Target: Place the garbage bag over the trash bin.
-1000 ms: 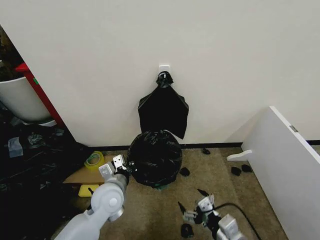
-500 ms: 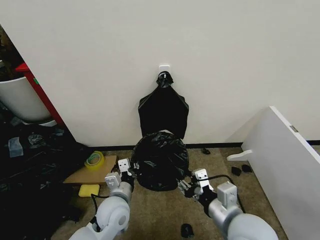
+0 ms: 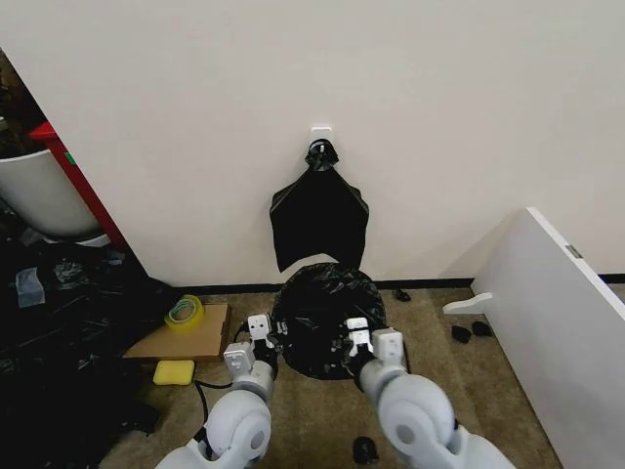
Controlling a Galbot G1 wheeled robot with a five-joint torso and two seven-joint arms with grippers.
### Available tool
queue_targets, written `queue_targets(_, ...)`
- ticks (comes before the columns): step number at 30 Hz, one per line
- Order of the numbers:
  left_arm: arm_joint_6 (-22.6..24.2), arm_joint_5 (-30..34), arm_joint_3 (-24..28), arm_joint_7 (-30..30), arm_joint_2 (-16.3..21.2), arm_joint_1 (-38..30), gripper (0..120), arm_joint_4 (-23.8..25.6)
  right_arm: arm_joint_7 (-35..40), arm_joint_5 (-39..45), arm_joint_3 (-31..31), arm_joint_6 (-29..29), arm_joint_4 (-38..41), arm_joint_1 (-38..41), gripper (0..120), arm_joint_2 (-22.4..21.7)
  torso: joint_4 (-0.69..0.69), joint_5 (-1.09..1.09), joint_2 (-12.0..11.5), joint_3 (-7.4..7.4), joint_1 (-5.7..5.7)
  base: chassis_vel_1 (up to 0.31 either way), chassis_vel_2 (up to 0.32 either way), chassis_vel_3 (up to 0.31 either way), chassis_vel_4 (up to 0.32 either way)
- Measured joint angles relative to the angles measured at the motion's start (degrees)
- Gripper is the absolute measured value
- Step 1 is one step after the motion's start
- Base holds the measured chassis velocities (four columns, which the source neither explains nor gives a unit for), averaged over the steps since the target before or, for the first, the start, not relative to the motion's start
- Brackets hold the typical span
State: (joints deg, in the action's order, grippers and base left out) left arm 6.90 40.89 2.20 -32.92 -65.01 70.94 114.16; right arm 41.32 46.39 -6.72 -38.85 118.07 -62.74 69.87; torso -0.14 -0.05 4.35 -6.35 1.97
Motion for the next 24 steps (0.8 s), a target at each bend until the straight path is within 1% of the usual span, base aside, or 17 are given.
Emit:
queue_targets(2,0.0,0.0,0.0,0.0,0.1,0.1,0,0.1,0.4,-0.7,-0.4,0.0,-1.0,0.6,0,0.3,0.01,0.01,0.0,0.0,0.0,0.0,0.0,0.0,0.0)
queue_targets(5,0.0,-0.2,0.0,0.3,0.4,0.6,0,0.7,2.3,-2.6,-2.0,0.1,-4.9,3.0,0,2.2,0.0,0.01,0.0,0.0,0.0,0.0,0.0,0.0,0.0)
queue_targets(6,0.0,-0.2,0.0,0.3,0.4,0.6,0,0.7,2.3,-2.6,-2.0,0.1,-4.9,3.0,0,2.2,0.0,0.01,0.0,0.0,0.0,0.0,0.0,0.0,0.0)
queue_targets(10,0.1,-0.3,-0.2,0.7,0.8,0.9,0,1.5,4.1,-4.5,-3.7,-0.1,-10.5,5.6,0,4.7,0.01,0.01,0.0,0.0,-0.01,0.0,0.0,0.0,0.0)
queue_targets(16,0.2,-0.2,-0.3,0.9,1.4,1.1,0,1.9,4.3,-7.1,-3.6,-0.1,-14.3,6.4,0,4.2,0.0,0.02,0.0,0.0,-0.01,0.0,0.0,0.0,0.0)
queue_targets(24,0.2,-0.2,-0.2,1.1,1.5,0.8,0,1.4,5.6,-6.9,-2.7,-0.7,-14.7,6.3,0,2.8,0.0,0.02,0.0,0.0,-0.01,0.0,0.0,0.0,0.0)
